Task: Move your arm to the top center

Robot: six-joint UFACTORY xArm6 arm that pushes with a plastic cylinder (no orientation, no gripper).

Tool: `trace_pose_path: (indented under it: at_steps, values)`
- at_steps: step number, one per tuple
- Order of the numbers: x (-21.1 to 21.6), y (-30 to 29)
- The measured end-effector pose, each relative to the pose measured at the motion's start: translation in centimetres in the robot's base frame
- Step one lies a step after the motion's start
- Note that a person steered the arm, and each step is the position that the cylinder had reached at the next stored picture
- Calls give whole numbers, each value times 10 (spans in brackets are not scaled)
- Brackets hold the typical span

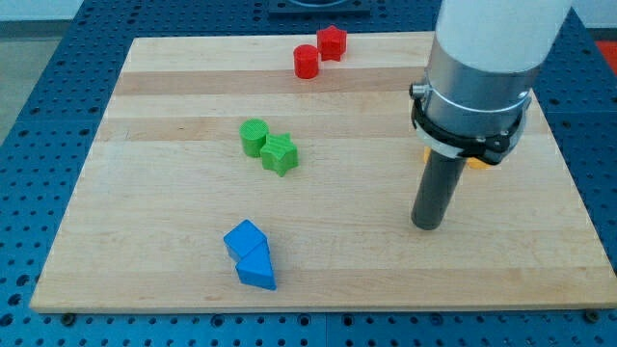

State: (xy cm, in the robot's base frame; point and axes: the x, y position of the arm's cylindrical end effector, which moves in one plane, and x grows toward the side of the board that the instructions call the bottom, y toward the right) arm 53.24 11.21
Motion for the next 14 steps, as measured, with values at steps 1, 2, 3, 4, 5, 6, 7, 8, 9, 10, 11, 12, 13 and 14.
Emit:
trace_pose_path:
  at_steps: [1, 2, 3, 4, 5, 6, 7, 8, 9, 10, 11, 12, 13, 14]
  values:
    - [0, -8]
    - [0, -20]
    - [-12, -32]
    - [-38, -29]
    - [-70, -27]
    - [-105, -32]
    - [-148, -50]
    - [-193, -92]
    - [-240, -177]
    - [-260, -220]
    - [-297, -213]
    - [-332, -185]
    - [-332, -185]
    - [-314, -167]
